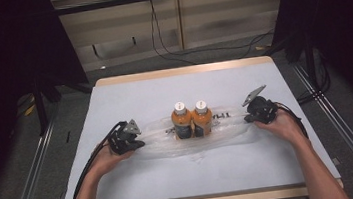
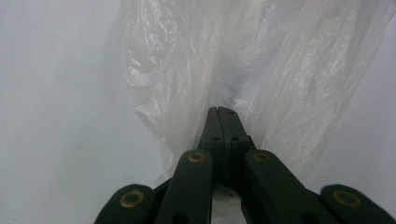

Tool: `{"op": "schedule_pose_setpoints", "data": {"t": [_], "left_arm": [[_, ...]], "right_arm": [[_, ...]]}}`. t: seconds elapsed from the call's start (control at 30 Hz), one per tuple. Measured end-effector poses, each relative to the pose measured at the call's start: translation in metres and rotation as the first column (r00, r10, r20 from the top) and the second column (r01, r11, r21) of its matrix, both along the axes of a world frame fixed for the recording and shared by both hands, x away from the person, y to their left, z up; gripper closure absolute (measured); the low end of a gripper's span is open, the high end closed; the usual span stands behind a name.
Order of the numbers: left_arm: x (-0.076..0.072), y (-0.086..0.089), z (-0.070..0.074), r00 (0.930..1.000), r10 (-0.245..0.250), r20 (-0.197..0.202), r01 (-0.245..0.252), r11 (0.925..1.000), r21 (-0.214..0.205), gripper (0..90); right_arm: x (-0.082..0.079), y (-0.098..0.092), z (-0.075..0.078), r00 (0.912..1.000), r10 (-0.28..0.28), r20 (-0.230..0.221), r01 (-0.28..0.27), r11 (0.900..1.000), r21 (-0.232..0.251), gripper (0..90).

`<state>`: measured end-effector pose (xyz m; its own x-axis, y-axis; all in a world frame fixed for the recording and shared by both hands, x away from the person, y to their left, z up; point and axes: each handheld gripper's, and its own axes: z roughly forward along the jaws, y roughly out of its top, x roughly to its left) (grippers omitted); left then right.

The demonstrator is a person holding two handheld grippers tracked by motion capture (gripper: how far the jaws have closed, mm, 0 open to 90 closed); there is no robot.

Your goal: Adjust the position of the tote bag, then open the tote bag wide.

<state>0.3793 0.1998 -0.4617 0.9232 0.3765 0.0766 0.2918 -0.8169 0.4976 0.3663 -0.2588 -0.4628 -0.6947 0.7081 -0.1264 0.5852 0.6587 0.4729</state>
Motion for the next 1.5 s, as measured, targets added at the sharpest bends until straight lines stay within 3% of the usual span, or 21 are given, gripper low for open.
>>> {"op": "schedule_pose_setpoints", "data": {"t": [0.07, 0.17, 0.23, 0.4, 0.47, 0.53, 0.67, 0.87, 1.0, 1.03, 1.07, 1.13, 1.2, 1.23, 1.27, 1.3, 1.37, 1.4, 1.5], "left_arm": [[0.001, 0.001, 0.000, 1.0000, -0.001, -0.002, 0.001, 1.0000, -0.006, 90.0], [-0.001, 0.002, -0.001, 0.9999, 0.014, -0.005, -0.015, 0.9996, -0.025, 90.0], [-0.001, 0.003, 0.000, 0.9997, 0.018, -0.017, -0.018, 0.9996, -0.021, 90.0], [0.003, 0.010, -0.002, 0.9978, 0.038, -0.054, -0.042, 0.9960, -0.079, 90.0], [0.003, 0.011, -0.002, 0.9973, 0.044, -0.059, -0.049, 0.9944, -0.094, 90.0], [0.003, 0.012, -0.002, 0.9977, 0.041, -0.053, -0.047, 0.9935, -0.104, 90.0], [0.002, 0.016, 0.001, 0.9979, 0.039, -0.052, -0.047, 0.9851, -0.166, 90.0], [-0.002, 0.017, 0.007, 0.9983, 0.044, -0.037, -0.052, 0.9708, -0.234, 90.0], [-0.003, 0.014, 0.010, 0.9989, 0.022, -0.040, -0.032, 0.9587, -0.283, 90.0], [-0.003, 0.015, 0.011, 0.9992, 0.026, -0.031, -0.034, 0.9600, -0.278, 90.0], [-0.003, 0.015, 0.011, 0.9991, 0.021, -0.036, -0.031, 0.9549, -0.295, 90.0], [-0.002, 0.016, 0.012, 0.9991, 0.026, -0.034, -0.035, 0.9526, -0.302, 90.0], [-0.002, 0.016, 0.012, 0.9981, 0.032, -0.053, -0.048, 0.9458, -0.321, 90.0], [-0.002, 0.016, 0.012, 0.9984, 0.034, -0.046, -0.047, 0.9479, -0.315, 90.0], [-0.003, 0.016, 0.012, 0.9981, 0.039, -0.048, -0.052, 0.9404, -0.336, 90.0], [-0.004, 0.017, 0.013, 0.9980, 0.036, -0.052, -0.051, 0.9410, -0.335, 90.0], [-0.005, 0.015, 0.015, 0.9981, 0.036, -0.049, -0.051, 0.9330, -0.356, 90.0], [-0.005, 0.015, 0.016, 0.9983, 0.034, -0.048, -0.049, 0.9324, -0.358, 90.0], [-0.008, 0.012, 0.018, 0.9986, 0.029, -0.045, -0.043, 0.9332, -0.357, 90.0]], "right_arm": [[0.000, -0.001, 0.000, 1.0000, -0.003, 0.000, 0.003, 1.0000, 0.001, 90.0], [-0.002, -0.011, -0.003, 0.9996, -0.026, 0.002, 0.026, 0.9974, 0.066, 90.0], [-0.005, -0.014, -0.001, 0.9999, -0.016, -0.001, 0.016, 0.9981, 0.059, 90.0], [-0.006, -0.009, -0.002, 0.9995, -0.031, 0.010, 0.030, 0.9977, 0.061, 90.0], [-0.004, -0.013, 0.000, 0.9993, -0.031, 0.022, 0.029, 0.9936, 0.109, 90.0], [-0.003, -0.014, 0.000, 0.9994, -0.024, 0.025, 0.020, 0.9919, 0.126, 90.0], [-0.005, -0.011, 0.000, 0.9988, -0.023, 0.042, 0.016, 0.9892, 0.146, 90.0], [-0.009, -0.007, 0.011, 0.9974, -0.010, 0.072, -0.008, 0.9700, 0.243, 90.0], [-0.010, -0.004, 0.015, 0.9964, 0.002, 0.084, -0.026, 0.9606, 0.277, 90.0], [-0.011, -0.003, 0.016, 0.9963, 0.008, 0.085, -0.033, 0.9572, 0.287, 90.0], [-0.011, -0.001, 0.017, 0.9960, 0.010, 0.089, -0.035, 0.9570, 0.288, 90.0], [-0.011, 0.004, 0.021, 0.9947, 0.035, 0.097, -0.064, 0.9472, 0.314, 90.0], [-0.012, 0.006, 0.022, 0.9942, 0.041, 0.099, -0.071, 0.9462, 0.316, 90.0], [-0.013, 0.008, 0.024, 0.9934, 0.044, 0.106, -0.075, 0.9473, 0.312, 90.0], [-0.014, 0.009, 0.025, 0.9931, 0.050, 0.106, -0.081, 0.9454, 0.316, 90.0], [-0.015, 0.011, 0.027, 0.9923, 0.051, 0.113, -0.085, 0.9438, 0.319, 90.0], [-0.016, 0.012, 0.028, 0.9919, 0.052, 0.116, -0.088, 0.9402, 0.329, 90.0], [-0.017, 0.012, 0.029, 0.9919, 0.058, 0.113, -0.094, 0.9342, 0.344, 90.0], [-0.017, 0.013, 0.031, 0.9914, 0.055, 0.119, -0.094, 0.9289, 0.358, 90.0]]}}
